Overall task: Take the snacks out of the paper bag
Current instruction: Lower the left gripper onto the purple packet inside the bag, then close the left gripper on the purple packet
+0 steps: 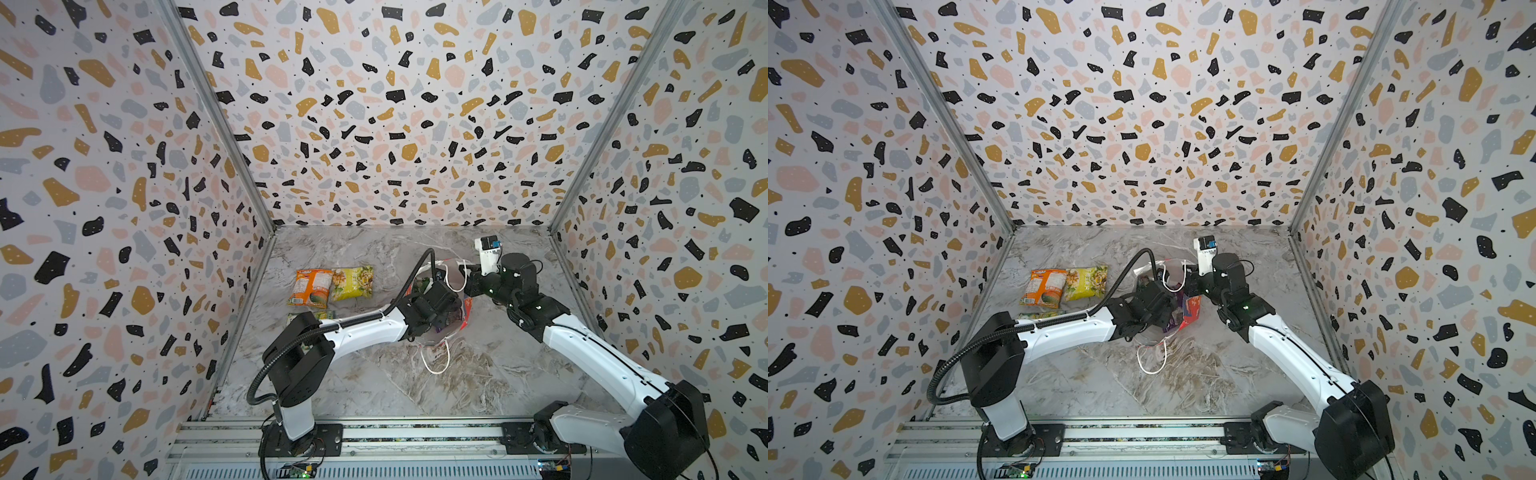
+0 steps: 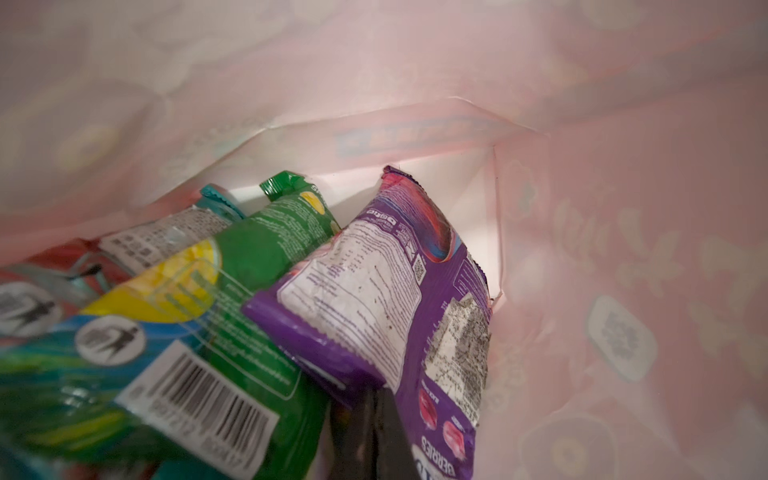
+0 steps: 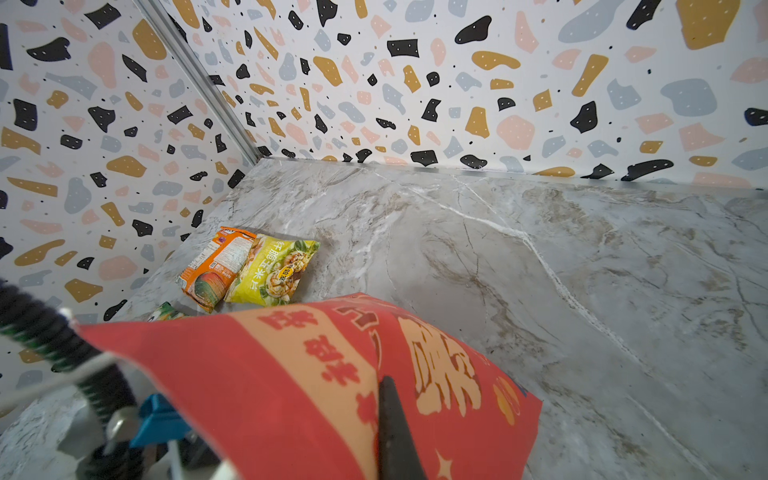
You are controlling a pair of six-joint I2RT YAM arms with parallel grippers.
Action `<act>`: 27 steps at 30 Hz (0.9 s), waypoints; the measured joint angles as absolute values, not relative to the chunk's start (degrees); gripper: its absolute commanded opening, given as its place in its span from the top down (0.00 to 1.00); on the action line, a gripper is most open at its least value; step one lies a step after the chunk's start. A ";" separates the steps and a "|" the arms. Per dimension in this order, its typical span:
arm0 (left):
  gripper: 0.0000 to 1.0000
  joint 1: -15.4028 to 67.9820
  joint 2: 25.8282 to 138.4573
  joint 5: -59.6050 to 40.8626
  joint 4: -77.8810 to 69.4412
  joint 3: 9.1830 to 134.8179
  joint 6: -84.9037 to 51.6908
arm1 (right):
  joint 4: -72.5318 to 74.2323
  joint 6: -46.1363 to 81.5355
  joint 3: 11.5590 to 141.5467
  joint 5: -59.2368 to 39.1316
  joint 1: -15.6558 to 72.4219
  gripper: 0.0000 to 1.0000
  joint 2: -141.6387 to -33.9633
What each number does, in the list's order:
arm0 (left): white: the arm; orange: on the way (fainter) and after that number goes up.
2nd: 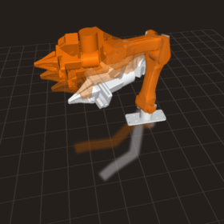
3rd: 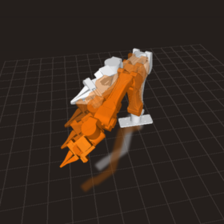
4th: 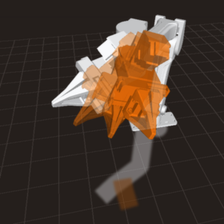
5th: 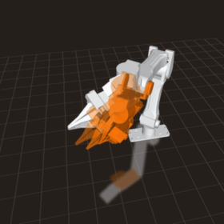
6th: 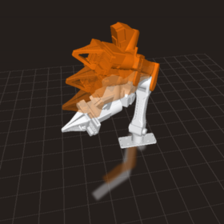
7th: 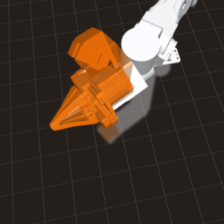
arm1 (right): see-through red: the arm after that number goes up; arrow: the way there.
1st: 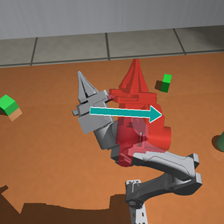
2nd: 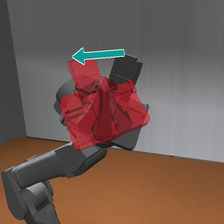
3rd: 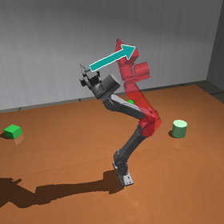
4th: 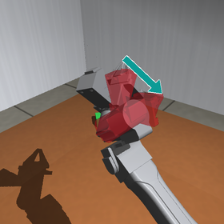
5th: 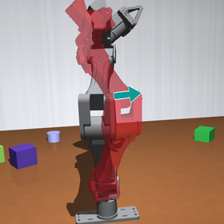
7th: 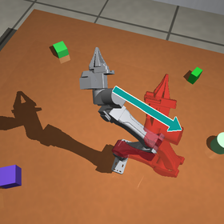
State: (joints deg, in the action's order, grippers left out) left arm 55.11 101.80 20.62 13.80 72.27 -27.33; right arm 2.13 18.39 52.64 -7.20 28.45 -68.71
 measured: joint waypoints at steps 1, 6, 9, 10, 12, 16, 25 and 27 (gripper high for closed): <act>1.00 55.11 101.75 20.62 13.80 72.27 -27.09 | 2.13 18.39 52.64 -7.20 28.45 1.00 -68.71; 1.00 55.09 99.44 20.45 13.67 71.85 -26.11 | 2.20 18.46 52.58 -7.22 28.32 1.00 -68.66; 1.00 55.02 96.09 20.38 13.52 71.11 -25.39 | 2.15 18.61 52.56 -7.25 28.23 1.00 -68.66; 1.00 55.02 95.07 20.21 13.50 70.96 -24.97 | 2.15 18.65 52.56 -7.25 28.14 1.00 -68.66; 1.00 55.02 93.06 19.97 13.52 70.85 -24.40 | 2.15 18.85 52.56 -7.22 28.08 1.00 -68.66; 1.00 55.02 89.56 19.27 13.56 70.48 -23.42 | 2.15 19.07 52.56 -7.25 27.97 1.00 -68.66; 1.00 54.94 82.11 18.94 14.00 68.49 -22.57 | 2.55 19.25 52.56 -7.25 27.75 1.00 -68.66; 1.00 54.92 80.16 18.96 13.96 68.05 -21.98 | 2.55 19.25 52.53 -7.25 27.70 1.00 -68.66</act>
State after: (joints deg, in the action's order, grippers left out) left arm 54.92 80.16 18.96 13.96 68.05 -21.98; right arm 2.55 19.25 52.53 -7.25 27.70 -68.66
